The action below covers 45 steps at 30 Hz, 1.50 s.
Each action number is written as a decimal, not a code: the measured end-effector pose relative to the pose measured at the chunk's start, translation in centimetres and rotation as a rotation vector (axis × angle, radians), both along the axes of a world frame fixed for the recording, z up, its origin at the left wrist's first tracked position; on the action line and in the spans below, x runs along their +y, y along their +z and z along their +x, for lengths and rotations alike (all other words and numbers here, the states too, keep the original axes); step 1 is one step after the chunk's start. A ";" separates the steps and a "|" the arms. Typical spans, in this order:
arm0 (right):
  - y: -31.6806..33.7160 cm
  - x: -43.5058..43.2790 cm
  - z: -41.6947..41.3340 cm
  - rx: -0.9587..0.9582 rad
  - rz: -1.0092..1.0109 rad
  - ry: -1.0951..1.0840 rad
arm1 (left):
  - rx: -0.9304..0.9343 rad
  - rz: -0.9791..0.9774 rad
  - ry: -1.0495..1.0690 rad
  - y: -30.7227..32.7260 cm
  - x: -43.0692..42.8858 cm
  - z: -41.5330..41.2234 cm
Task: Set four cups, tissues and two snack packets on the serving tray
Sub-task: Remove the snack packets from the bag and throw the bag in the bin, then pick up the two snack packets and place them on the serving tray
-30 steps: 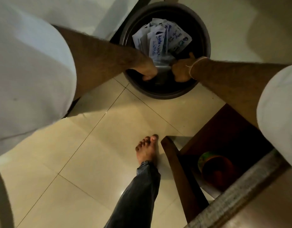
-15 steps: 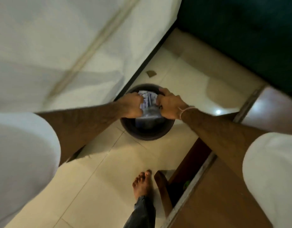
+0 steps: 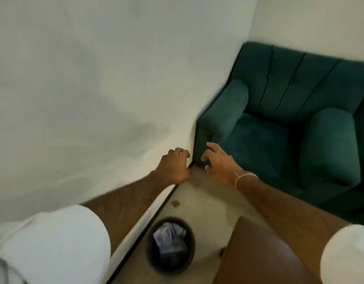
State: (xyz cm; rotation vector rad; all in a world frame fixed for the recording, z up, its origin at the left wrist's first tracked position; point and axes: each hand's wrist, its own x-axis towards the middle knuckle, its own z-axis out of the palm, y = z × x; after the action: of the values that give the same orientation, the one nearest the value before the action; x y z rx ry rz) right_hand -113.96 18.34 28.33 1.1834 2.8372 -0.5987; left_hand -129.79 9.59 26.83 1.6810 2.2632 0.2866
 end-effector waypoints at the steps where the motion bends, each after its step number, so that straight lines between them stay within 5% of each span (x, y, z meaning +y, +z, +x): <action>1: 3.1 0.6 0.8 0.025 0.024 -0.013 | 0.008 0.038 -0.002 3.0 0.5 0.7; 11: 30.7 1.8 13.0 0.191 0.279 -0.095 | 0.155 0.368 -0.024 30.5 2.8 10.7; 21: 47.7 -2.1 31.3 0.304 0.487 -0.136 | 0.242 0.537 -0.111 46.9 -0.3 25.1; 34: 49.5 -4.7 51.5 0.288 0.497 -0.230 | 0.231 0.489 -0.143 49.3 -2.2 42.9; 45: 41.9 -5.7 64.8 0.200 0.412 -0.478 | 0.214 0.346 -0.380 42.9 2.9 54.0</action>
State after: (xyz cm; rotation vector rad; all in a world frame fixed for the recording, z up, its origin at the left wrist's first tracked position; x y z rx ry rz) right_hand -49.17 12.59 70.21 2.0064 2.9324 -0.1307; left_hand -75.82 12.54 69.73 2.3771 2.0592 0.4461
